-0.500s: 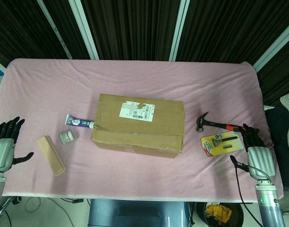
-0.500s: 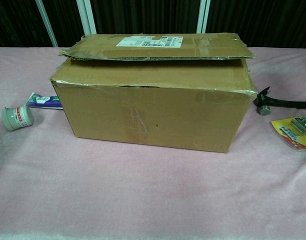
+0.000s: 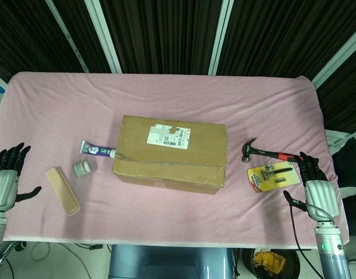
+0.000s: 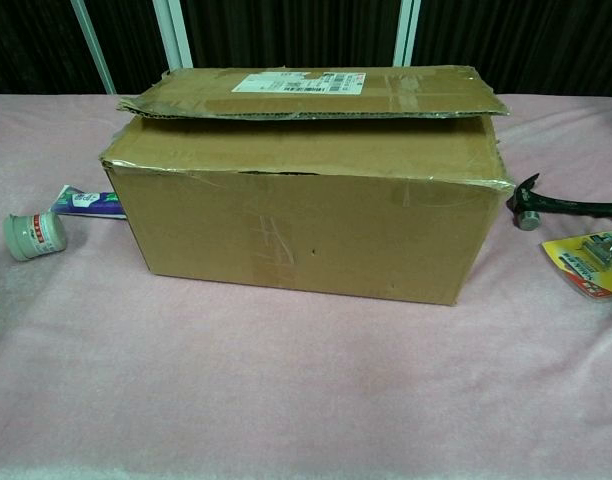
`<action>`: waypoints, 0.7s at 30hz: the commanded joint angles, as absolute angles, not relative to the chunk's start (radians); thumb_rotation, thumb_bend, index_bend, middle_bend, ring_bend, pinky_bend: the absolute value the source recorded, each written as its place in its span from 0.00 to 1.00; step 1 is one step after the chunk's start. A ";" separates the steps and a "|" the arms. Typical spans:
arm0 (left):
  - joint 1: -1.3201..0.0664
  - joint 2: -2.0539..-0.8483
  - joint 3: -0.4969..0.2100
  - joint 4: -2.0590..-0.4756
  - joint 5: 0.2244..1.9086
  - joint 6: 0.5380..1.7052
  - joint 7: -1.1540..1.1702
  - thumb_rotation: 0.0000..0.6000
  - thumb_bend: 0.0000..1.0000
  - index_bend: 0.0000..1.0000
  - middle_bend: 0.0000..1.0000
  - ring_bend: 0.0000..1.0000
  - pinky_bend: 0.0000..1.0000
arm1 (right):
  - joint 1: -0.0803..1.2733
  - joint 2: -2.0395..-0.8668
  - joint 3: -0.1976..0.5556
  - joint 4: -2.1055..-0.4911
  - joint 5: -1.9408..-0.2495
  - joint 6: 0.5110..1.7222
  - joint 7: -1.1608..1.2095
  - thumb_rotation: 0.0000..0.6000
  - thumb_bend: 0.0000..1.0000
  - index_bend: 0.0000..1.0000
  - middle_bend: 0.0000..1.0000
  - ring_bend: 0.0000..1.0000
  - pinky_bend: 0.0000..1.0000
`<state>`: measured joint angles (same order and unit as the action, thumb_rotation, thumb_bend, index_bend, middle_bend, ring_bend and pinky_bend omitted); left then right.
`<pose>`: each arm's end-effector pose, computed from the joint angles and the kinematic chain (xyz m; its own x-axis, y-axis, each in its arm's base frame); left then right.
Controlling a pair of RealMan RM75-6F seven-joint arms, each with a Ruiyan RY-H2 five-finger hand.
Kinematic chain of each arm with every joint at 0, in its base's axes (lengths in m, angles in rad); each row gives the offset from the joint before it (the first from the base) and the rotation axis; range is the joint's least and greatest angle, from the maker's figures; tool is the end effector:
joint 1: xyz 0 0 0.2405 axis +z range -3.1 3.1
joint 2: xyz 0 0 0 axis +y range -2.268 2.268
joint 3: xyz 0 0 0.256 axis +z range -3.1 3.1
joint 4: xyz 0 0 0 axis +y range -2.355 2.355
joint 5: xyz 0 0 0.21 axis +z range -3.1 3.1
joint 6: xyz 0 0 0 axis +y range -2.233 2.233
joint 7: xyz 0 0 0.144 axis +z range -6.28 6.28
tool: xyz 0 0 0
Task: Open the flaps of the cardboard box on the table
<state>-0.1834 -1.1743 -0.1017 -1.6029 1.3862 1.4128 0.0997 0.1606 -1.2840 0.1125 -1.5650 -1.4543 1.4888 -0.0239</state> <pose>-0.3022 0.2216 0.1455 0.4255 -0.0064 0.9049 0.9049 0.0083 -0.4255 -0.2898 -0.2156 0.1221 0.2935 0.0762 0.9529 -0.9543 -0.0362 0.2968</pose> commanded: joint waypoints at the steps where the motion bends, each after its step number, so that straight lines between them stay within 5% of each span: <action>1: -0.184 -1.177 -0.102 -1.609 1.393 1.420 0.110 1.00 0.10 0.00 0.00 0.00 0.00 | 0.160 -1.282 0.114 -1.566 -1.452 1.485 -0.014 1.00 0.31 0.00 0.00 0.00 0.24; 9: -0.255 -1.148 -0.159 -1.690 1.419 1.399 0.194 1.00 0.11 0.00 0.00 0.00 0.00 | 0.162 -1.279 0.116 -1.571 -1.449 1.471 0.005 1.00 0.31 0.00 0.00 0.00 0.24; 21: -0.534 -1.183 -0.318 -1.800 1.271 1.129 0.347 1.00 0.13 0.00 0.00 0.00 0.00 | 0.158 -1.269 0.119 -1.588 -1.436 1.459 0.028 1.00 0.31 0.00 0.00 0.00 0.24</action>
